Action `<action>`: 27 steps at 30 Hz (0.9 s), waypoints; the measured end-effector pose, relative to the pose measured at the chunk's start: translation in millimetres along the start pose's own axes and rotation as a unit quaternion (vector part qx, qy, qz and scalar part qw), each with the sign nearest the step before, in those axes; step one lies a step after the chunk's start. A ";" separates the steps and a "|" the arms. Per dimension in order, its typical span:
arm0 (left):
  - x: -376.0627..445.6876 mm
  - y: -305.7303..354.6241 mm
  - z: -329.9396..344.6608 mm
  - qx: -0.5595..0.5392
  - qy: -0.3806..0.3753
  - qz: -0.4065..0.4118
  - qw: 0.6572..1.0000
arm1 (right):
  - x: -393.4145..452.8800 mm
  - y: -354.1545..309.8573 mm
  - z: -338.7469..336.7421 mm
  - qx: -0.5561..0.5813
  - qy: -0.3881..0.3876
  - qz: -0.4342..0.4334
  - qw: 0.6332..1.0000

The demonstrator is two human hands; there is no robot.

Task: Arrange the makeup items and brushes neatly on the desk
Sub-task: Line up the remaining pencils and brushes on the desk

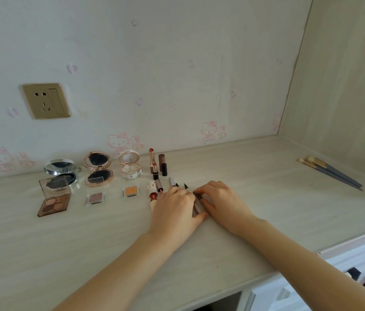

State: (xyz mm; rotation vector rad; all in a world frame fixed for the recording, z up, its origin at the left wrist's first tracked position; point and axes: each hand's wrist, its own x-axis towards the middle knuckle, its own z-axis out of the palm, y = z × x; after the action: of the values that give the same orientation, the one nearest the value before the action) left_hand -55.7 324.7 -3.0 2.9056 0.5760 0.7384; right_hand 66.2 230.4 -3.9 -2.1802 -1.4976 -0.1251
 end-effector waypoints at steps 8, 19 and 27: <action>-1.0 4.9 -3.1 -0.001 -0.011 -0.022 1.000 | -4.8 7.2 -2.9 0.005 0.019 0.005 1.000; 25.3 32.4 3.4 -0.062 -0.012 0.034 0.997 | -43.8 53.3 -46.7 -0.080 0.043 0.055 0.994; 63.5 96.8 29.5 -0.101 -0.044 0.100 0.989 | -84.9 118.4 -97.3 -0.136 0.049 0.137 0.980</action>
State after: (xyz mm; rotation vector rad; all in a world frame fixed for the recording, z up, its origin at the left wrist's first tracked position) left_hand 42.6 259.5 16.2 2.8145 0.1906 0.6435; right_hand 158.0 82.0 12.2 -2.5334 -1.1671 -0.3573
